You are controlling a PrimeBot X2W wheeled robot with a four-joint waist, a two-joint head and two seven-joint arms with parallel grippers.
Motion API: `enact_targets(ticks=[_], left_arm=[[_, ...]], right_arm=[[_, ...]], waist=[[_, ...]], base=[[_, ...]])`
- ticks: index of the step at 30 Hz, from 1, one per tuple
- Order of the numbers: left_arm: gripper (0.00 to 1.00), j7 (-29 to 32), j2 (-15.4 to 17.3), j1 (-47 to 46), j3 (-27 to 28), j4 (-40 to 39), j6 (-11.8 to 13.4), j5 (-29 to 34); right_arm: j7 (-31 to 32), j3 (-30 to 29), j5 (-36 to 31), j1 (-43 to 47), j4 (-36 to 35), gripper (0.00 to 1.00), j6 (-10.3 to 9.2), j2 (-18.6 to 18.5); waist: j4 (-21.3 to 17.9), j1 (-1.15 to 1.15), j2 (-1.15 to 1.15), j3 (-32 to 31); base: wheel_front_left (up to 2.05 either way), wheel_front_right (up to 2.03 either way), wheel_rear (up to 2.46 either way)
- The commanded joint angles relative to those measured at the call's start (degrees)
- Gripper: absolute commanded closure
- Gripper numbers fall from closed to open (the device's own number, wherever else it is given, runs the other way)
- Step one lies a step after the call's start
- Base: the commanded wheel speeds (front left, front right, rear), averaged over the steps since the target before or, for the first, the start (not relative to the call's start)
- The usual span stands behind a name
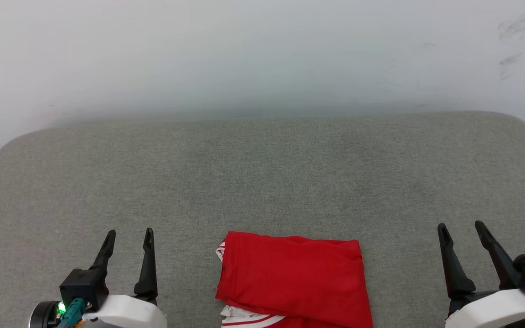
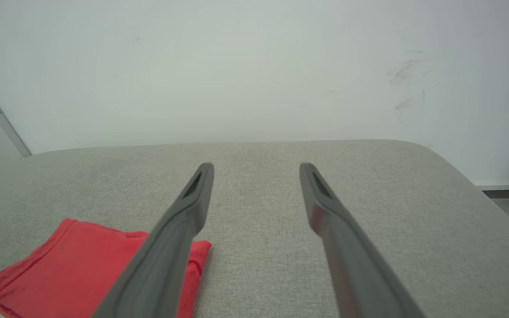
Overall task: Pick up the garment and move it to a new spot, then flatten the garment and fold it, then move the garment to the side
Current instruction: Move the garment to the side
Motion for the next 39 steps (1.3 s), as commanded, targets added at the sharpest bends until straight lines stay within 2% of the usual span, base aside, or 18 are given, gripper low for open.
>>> enact_targets(ticks=[1,5,8,11,16,21,24,33,34,35,36,39], left_arm=[[0.0,-0.37,-0.32,0.34,0.54,-0.06,-0.04,0.36],[0.0,-0.38,-1.34,0.58,1.8,-0.44,-0.31,0.81],[0.0,-0.38,-2.26,0.69,2.83,-1.01,-0.75,1.61],[0.0,-0.38,-3.53,0.42,4.03,-1.73,-1.52,2.82],[0.0,-0.33,-6.08,-0.28,5.84,-2.63,-3.26,4.78],[0.0,-0.33,-8.45,-1.13,7.06,-2.46,-5.37,6.65],[0.0,-0.33,-9.59,-2.06,7.81,-2.17,-6.65,7.6],[0.0,-0.33,-12.38,-3.71,9.89,-0.32,-10.06,9.87],[0.0,-0.33,-12.61,-3.72,10.06,-0.15,-10.26,10.12],[0.0,-0.33,-12.84,-3.67,10.2,0.08,-10.55,10.29],[0.0,-0.33,-12.95,-3.59,10.24,0.45,-10.62,10.66],[0.0,-0.33,-13.37,-3.21,10.79,1.19,-11.05,11.24]], right_arm=[[0.32,-0.13,-0.42,0.12,-0.47,0.0,-0.02,0.28],[3.42,-2.61,2.22,0.01,0.29,0.0,-0.02,0.4],[8.75,-7.47,7.96,-1.02,2.5,0.0,-0.01,0.5],[15.23,-11.06,12.95,-2.09,5.82,0.0,-0.02,-0.94],[29.99,-14.64,23.12,-4.04,14.02,0.0,-0.01,-3.13],[41.66,-16.44,32.37,-6.98,19.62,0.0,-0.01,-0.88],[44.38,-15.24,36.13,-8.78,21.78,0.0,-0.01,0.2],[45.74,-8.29,47.2,-13.24,29.06,0.0,-0.02,1.41],[45.71,-7.68,47.68,-13.33,29.64,0.51,-0.03,1.43],[45.47,-7.17,48.39,-13.44,29.86,0.85,-0.03,1.43],[45.36,-6.8,49.02,-13.55,29.98,1.0,-0.03,1.42],[44.1,-5.25,49.65,-13.83,28.73,1.0,-0.01,0.32]], waist=[[0.07,0.0,0.0,0.04],[0.42,0.0,0.0,0.32],[1.45,0.0,0.0,0.7],[2.96,0.0,0.0,1.27],[5.83,0.0,0.0,2.71],[8.55,0.0,0.0,4.51],[9.93,0.0,0.0,6.14],[11.99,0.0,0.0,8.6],[12.06,0.0,0.0,8.59],[12.1,0.0,0.0,8.54],[12.11,0.0,0.0,8.41],[11.55,0.0,0.0,7.66]], base=[[0.0,0.0,0.0],[0.0,0.0,0.0],[0.0,0.0,0.0],[0.0,0.0,0.0],[0.0,0.0,0.0],[0.0,0.0,0.0],[0.0,0.0,0.0],[0.0,0.0,0.0],[0.0,0.0,0.0],[0.0,0.0,0.0],[0.0,0.0,0.0],[0.0,0.0,0.0]])
